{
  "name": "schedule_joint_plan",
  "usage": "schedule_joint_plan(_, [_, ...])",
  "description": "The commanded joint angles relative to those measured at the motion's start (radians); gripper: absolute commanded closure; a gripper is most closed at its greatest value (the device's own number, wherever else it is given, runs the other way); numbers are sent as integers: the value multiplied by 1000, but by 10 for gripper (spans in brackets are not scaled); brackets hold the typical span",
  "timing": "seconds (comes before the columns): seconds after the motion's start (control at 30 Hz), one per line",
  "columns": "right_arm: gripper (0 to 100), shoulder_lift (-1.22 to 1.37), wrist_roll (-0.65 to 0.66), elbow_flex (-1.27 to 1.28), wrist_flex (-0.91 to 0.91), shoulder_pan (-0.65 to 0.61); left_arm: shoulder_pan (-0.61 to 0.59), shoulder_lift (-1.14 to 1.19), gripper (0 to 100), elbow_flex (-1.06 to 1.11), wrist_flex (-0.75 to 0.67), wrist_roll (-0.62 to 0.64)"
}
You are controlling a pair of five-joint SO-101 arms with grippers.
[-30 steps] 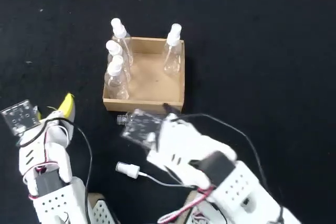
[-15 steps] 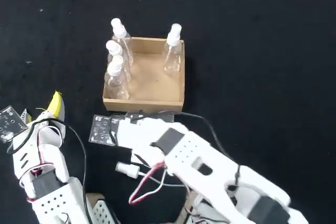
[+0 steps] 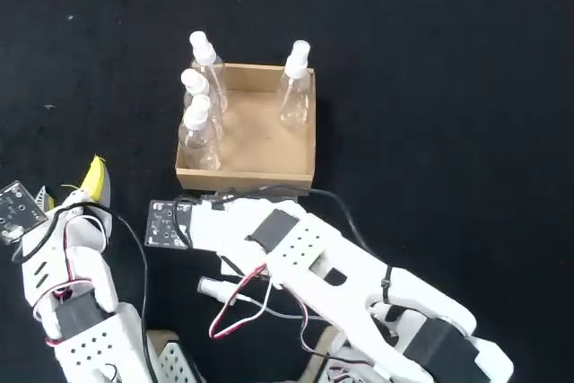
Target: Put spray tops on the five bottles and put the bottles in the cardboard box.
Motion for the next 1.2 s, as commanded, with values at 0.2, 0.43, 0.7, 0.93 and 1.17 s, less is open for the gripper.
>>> schedule_joint_plan(0.2, [678, 2, 40, -47, 3, 41, -7, -6, 795, 22, -18, 11])
schedule_joint_plan(0.43, [680, 2, 81, 1, -14, 101, -12, -6, 795, 22, -18, 9])
schedule_joint_plan(0.7, [678, 2, 97, -1, -14, 107, -7, -6, 795, 22, -18, 8])
schedule_joint_plan(0.93, [680, 4, 133, 8, -14, 107, -8, -6, 795, 22, -18, 8])
schedule_joint_plan(1.17, [680, 2, 129, 87, -72, 114, -8, -6, 795, 22, -18, 8])
